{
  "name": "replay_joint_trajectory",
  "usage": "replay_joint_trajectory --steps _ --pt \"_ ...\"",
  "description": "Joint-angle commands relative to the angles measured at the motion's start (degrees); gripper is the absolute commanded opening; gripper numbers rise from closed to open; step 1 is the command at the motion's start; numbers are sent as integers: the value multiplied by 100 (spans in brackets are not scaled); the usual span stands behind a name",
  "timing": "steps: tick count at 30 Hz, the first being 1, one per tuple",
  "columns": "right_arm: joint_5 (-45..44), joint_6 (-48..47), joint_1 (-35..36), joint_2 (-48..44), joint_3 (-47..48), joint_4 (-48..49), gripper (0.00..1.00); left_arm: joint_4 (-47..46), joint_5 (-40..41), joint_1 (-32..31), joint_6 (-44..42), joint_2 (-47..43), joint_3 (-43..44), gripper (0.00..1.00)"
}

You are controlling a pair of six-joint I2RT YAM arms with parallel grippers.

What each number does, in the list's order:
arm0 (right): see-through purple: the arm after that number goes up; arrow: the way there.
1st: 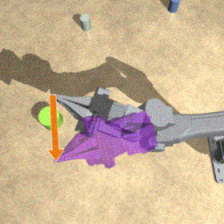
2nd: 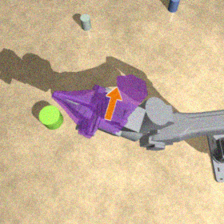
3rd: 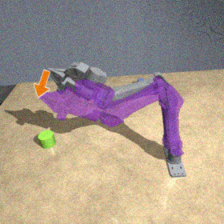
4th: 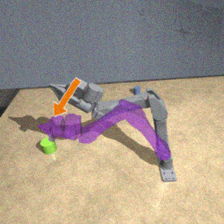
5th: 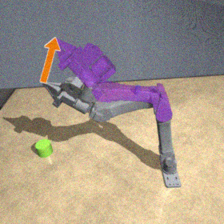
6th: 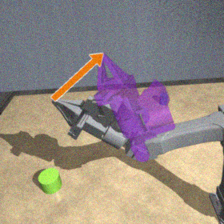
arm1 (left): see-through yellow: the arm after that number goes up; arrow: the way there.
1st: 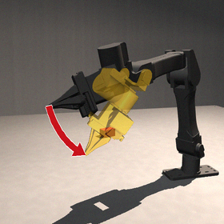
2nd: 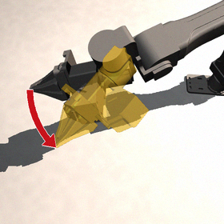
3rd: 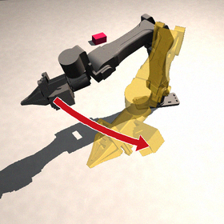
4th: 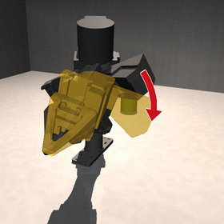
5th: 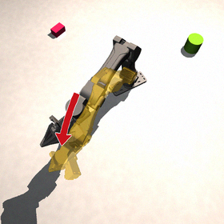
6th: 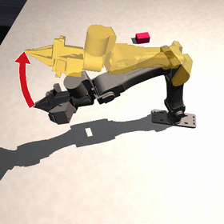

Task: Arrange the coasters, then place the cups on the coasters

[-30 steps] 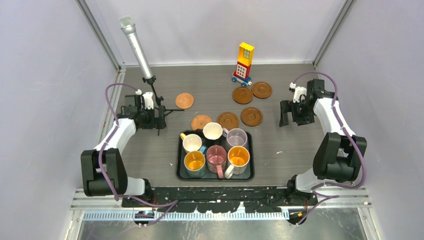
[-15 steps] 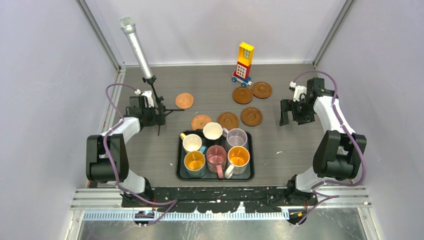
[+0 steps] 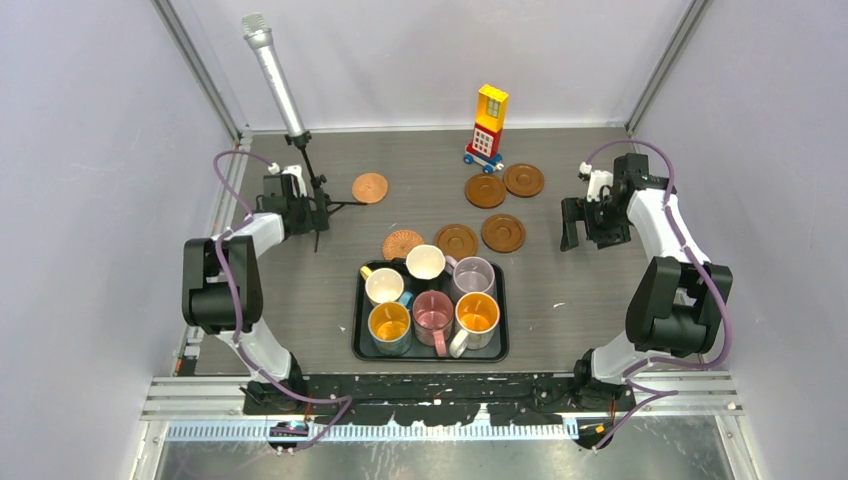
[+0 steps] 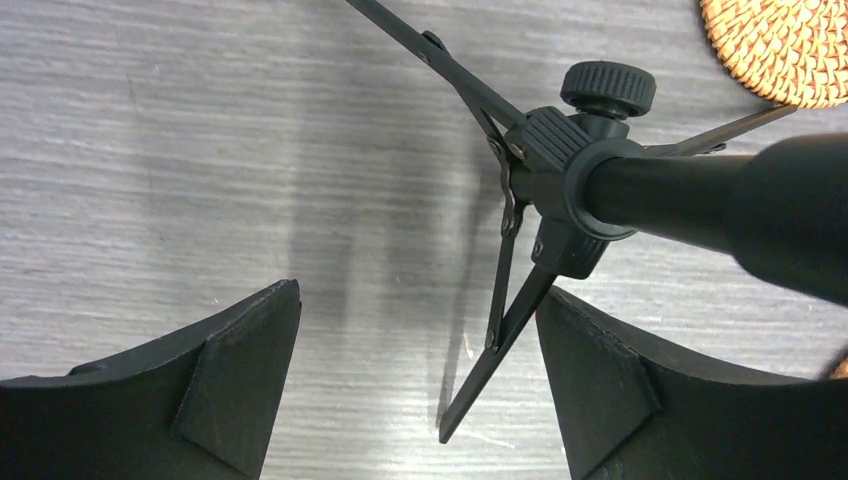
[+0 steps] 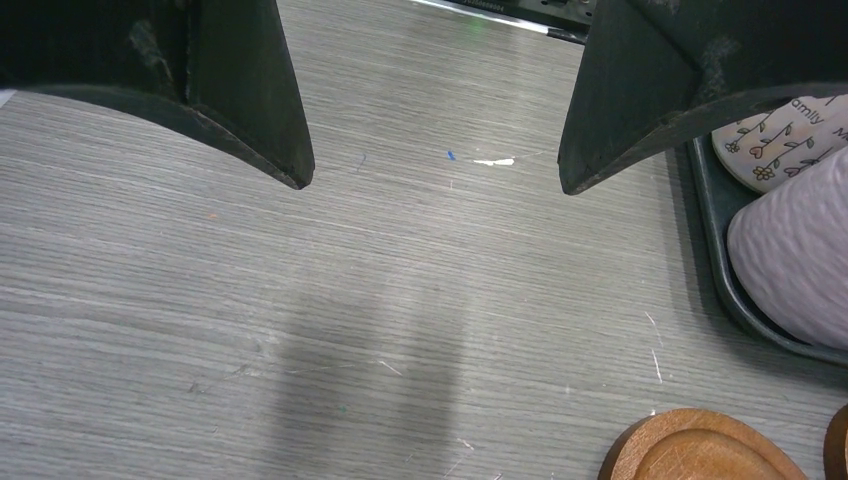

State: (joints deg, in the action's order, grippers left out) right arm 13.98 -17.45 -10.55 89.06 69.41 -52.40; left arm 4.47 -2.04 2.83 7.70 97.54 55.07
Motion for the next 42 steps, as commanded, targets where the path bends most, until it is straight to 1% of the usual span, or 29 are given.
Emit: replay_joint_trajectory --steps 1,2,10,13,17,28,31,34,36,42 --pt "-88 -85 30 52 283 -28 96 -199 61 181 49 269 539 89" --pt "-88 -88 27 69 298 -37 96 -10 6 190 40 367 706 90" --pt "-106 -110 27 303 520 -42 96 339 -44 210 -31 1006 1668 95" --pt "-112 -110 27 374 593 -48 96 588 82 250 92 1375 2168 95" --pt "-138 -127 26 420 682 -82 96 680 160 322 202 1773 2695 95" --pt "-224 -228 26 482 856 -265 96 934 160 553 41 2904 4227 96" --pt "-217 -246 29 495 937 -288 96 1046 37 631 -72 3033 4566 96" --pt "-112 -257 27 506 973 -293 96 1140 -152 641 -317 2975 4662 96" --pt "-2 -245 35 513 1018 -288 96 1172 -299 648 -471 2804 4564 97" --pt "238 -239 89 559 1092 -259 96 1143 -850 809 -544 1855 3778 100"
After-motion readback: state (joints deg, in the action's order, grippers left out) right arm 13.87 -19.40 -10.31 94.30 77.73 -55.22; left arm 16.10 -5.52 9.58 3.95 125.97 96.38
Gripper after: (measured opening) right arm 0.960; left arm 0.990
